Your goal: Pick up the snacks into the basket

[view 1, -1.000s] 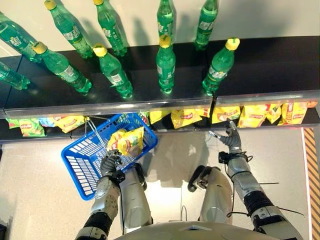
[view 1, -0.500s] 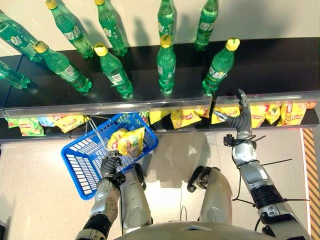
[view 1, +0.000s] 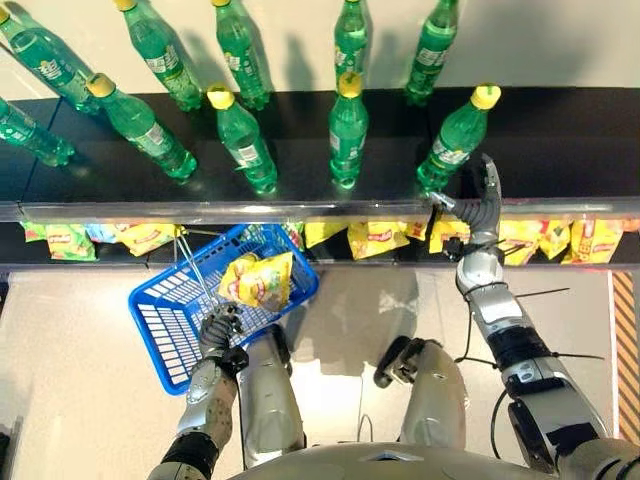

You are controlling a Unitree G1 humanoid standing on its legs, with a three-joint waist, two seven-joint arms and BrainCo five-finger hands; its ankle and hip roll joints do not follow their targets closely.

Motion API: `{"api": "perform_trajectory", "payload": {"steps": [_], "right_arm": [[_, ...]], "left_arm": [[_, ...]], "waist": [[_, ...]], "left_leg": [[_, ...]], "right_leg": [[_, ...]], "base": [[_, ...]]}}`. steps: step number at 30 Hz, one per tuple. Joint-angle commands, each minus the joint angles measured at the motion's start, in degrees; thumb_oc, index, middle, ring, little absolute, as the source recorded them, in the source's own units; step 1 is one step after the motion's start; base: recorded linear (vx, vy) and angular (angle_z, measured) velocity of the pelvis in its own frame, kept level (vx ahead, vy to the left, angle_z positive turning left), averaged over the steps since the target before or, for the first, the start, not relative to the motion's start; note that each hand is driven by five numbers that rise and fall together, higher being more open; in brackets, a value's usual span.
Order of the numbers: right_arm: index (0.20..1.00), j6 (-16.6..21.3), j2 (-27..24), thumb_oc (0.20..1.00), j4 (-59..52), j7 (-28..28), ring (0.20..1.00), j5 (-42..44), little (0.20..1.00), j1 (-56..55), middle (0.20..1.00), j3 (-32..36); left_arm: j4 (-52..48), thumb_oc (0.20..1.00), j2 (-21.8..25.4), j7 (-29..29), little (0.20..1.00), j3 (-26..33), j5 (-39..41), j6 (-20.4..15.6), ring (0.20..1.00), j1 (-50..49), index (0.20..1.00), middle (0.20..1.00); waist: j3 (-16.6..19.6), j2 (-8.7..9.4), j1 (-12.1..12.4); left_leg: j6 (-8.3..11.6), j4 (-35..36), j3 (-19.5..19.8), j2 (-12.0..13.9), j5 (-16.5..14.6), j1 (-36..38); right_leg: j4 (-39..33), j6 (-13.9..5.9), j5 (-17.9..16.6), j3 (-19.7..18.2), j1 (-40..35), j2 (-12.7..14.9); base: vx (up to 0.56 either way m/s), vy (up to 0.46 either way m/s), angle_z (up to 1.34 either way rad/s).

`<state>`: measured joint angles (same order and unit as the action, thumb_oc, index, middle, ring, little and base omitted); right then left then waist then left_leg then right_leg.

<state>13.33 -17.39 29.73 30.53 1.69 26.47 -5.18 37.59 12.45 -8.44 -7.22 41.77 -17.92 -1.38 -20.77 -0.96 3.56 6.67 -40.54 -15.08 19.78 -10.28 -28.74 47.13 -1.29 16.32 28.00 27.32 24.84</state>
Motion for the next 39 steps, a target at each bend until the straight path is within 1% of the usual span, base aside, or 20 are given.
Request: {"api": "perform_trajectory", "payload": {"steps": [1,2,7,16,23,25,26,34,36,37,38,39], "right_arm": [[1.0,2.4,-0.6,1.0,0.8,0.7,1.0,3.7,1.0,3.5,1.0,1.9],[1.0,2.4,-1.0,1.0,2.9,0.8,1.0,5.1,1.0,5.2,1.0,2.0],[1.0,2.4,-1.6,1.0,6.7,0.7,1.0,7.2,1.0,8.1,1.0,2.2],[1.0,2.4,-1.9,1.0,8.9,0.2,1.0,9.3,1.0,10.9,1.0,1.8],[1.0,2.2,-2.7,1.0,14.2,0.1,1.0,11.1,1.0,16.3,1.0,1.1],[1.0,2.2,-2.7,1.0,14.3,0.1,1.0,11.1,1.0,16.4,1.0,1.1],[1.0,1.9,-3.4,1.0,17.1,-0.2,1.0,11.6,1.0,18.9,1.0,0.4],[1.0,1.0,-4.6,1.0,23.1,-2.0,1.0,13.0,1.0,23.4,1.0,-1.3],[1.0,0.1,-5.4,1.0,27.2,-2.7,1.0,13.3,1.0,25.9,1.0,-2.2],[0.379,0.0,-5.5,0.379,28.6,-2.9,0.379,13.5,0.379,26.5,0.379,-2.2],[0.2,-0.2,-5.6,0.2,29.9,-3.0,0.2,13.8,0.2,27.2,0.2,-2.4],[0.2,-0.1,-6.0,0.2,30.7,-3.2,0.2,14.2,0.2,27.8,0.2,-2.5]], "left_arm": [[-6.2,0.2,0.9,1.1,0.2,-3.2,1.4,-1.8,0.2,-3.3,0.2,0.2],[-6.5,0.2,1.2,1.2,0.2,-3.5,1.5,-1.6,0.2,-3.6,0.2,0.2],[-6.7,0.2,1.5,1.5,0.2,-3.6,1.8,-1.5,0.2,-4.0,0.2,0.2],[-6.6,0.2,1.7,1.6,0.2,-3.7,2.0,-0.9,0.2,-4.3,0.2,0.2],[-6.5,0.2,2.1,1.8,0.2,-4.3,2.5,-0.9,0.2,-4.4,0.2,0.2],[-6.5,0.2,2.1,1.8,0.2,-4.2,2.5,-0.9,0.2,-4.4,0.2,0.2],[-6.4,0.2,2.2,2.0,0.2,-4.6,2.6,-0.9,0.2,-4.4,0.2,0.2],[-6.2,0.2,2.5,2.2,0.2,-4.7,2.9,-0.8,0.2,-4.0,0.2,0.2],[-6.3,0.2,2.8,2.3,0.2,-4.9,3.0,-0.8,0.2,-3.9,0.2,0.2],[-6.3,0.2,2.9,2.4,0.2,-5.0,3.1,-0.7,0.2,-3.9,0.2,0.2],[-6.1,0.2,2.9,2.4,0.2,-5.1,3.1,-0.7,0.2,-3.9,0.2,0.2],[-6.1,0.2,3.0,2.4,0.2,-5.1,3.1,-0.7,0.2,-3.8,0.2,0.2]], "waist": [[1.0,-1.4,0.9],[1.2,-1.56,1.2],[1.2,-1.79,1.7],[1.2,-1.94,2.0],[1.1,-2.22,2.6],[1.1,-2.22,2.6],[1.2,-2.14,2.9],[0.8,-2.17,3.6],[0.6,-2.28,4.0],[0.6,-2.32,4.1],[0.6,-2.31,4.3],[0.5,-2.33,4.4]], "left_leg": [[-1.0,-1.9,0.0,0.2,-2.1,0.4],[-0.9,-1.9,0.1,0.2,-2.0,0.4],[-0.75,-1.2,0.2,0.1,-1.7,0.8],[-0.61,-0.7,0.2,0.1,-1.2,0.9],[-0.59,-0.6,0.3,0.0,-1.1,1.1],[-0.59,-0.6,0.3,0.0,-1.1,1.1],[-0.54,-0.3,0.3,0.0,-1.0,1.3],[-0.5,-0.1,0.6,-0.2,-0.8,1.5],[-0.49,0.0,0.7,-0.4,-0.7,1.5],[-0.49,0.1,0.7,-0.4,-0.7,1.6],[-0.5,0.1,0.7,-0.4,-0.7,1.6],[-0.51,0.0,0.8,-0.4,-0.8,1.6]], "right_leg": [[-5.1,-8.15,-6.5,0.3,-3.6,2.0],[-5.1,-8.18,-6.5,0.4,-3.7,2.1],[-5.5,-8.34,-6.7,0.4,-3.9,2.1],[-5.8,-8.38,-7.1,0.7,-4.1,2.0],[-5.5,-8.32,-7.1,0.7,-4.1,2.0],[-5.5,-8.32,-7.1,0.7,-4.1,2.0],[-5.7,-8.42,-7.2,0.6,-4.4,1.9],[-5.7,-8.62,-7.3,0.7,-4.7,1.9],[-5.7,-8.63,-7.2,0.8,-5.0,1.9],[-5.7,-8.63,-7.2,0.9,-5.0,1.9],[-5.7,-8.62,-7.2,0.8,-5.0,1.8],[-5.7,-8.62,-7.2,0.8,-5.1,1.8]], "base": [[0.0,0.0,0.0],[0.01,-0.011,0.04],[0.0,-0.004,0.01],[0.0,0.0,0.0],[0.0,-0.001,0.0],[0.0,0.0,0.0],[0.0,0.0,0.0],[0.0,0.0,0.0],[0.0,-0.002,0.02],[0.0,-0.004,0.03],[0.0,-0.007,0.04],[0.0,0.0,0.0]]}}
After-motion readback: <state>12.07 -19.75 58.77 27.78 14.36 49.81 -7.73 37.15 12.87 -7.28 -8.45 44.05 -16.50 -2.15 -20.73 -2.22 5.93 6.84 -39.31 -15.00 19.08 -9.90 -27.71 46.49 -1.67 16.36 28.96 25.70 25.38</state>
